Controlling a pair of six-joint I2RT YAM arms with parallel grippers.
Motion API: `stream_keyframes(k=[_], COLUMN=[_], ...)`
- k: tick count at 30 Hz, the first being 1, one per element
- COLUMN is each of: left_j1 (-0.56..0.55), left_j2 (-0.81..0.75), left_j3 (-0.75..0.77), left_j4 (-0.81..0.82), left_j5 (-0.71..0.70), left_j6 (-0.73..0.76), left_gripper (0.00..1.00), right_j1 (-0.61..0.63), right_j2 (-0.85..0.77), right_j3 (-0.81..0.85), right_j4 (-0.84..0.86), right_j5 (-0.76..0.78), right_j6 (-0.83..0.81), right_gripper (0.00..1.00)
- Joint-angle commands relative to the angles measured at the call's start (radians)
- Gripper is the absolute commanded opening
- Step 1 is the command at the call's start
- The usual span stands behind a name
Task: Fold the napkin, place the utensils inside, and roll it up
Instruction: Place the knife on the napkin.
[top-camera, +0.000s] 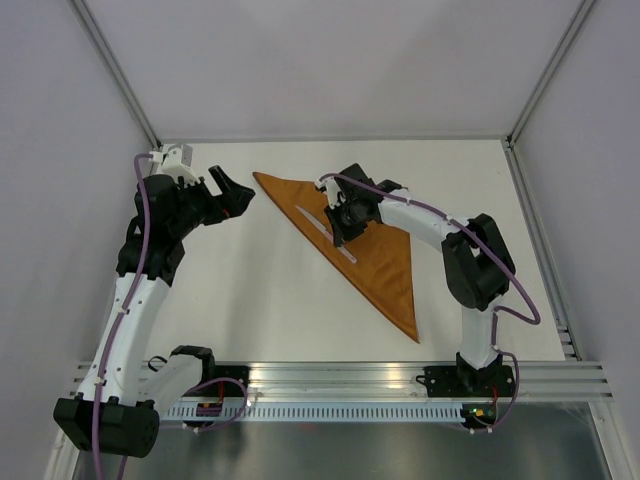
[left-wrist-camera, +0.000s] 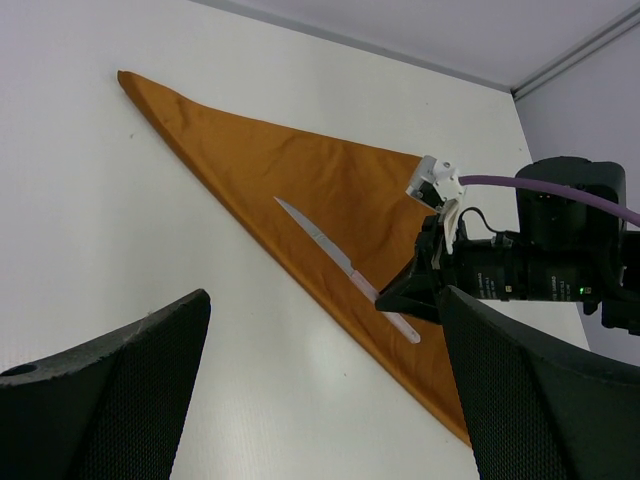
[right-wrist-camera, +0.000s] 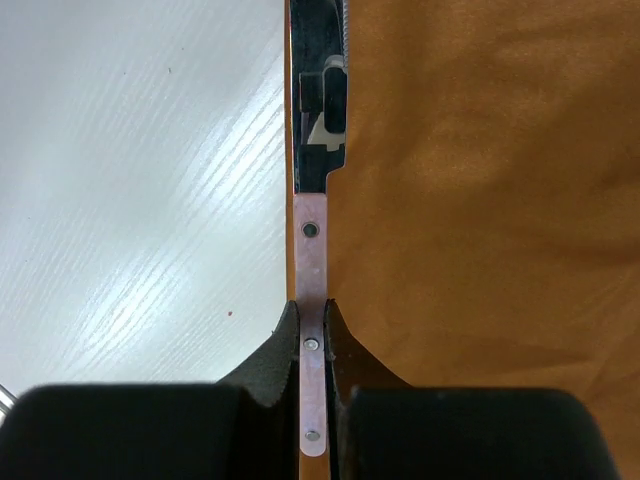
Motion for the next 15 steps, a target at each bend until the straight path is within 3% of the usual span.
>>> stream_keyframes(k=[1, 15], left_j1=[0.001, 0.001], left_j2=[-0.010, -0.010], left_j3=[0.043, 0.030], left_j4=[-0.008, -0.006], left_j5=[0.005, 0.002], left_j6=[-0.003, 0.005], left_gripper=[1.00, 1.00], right_j1=[0.014, 0.019], right_j2=[0.010, 0.062], right_j3=[-0.014, -0.044], right_j4=[0.046, 0.091], right_j5=[0.050, 0.064], right_j6=[0.062, 0.085], right_gripper=[0.01, 0.00])
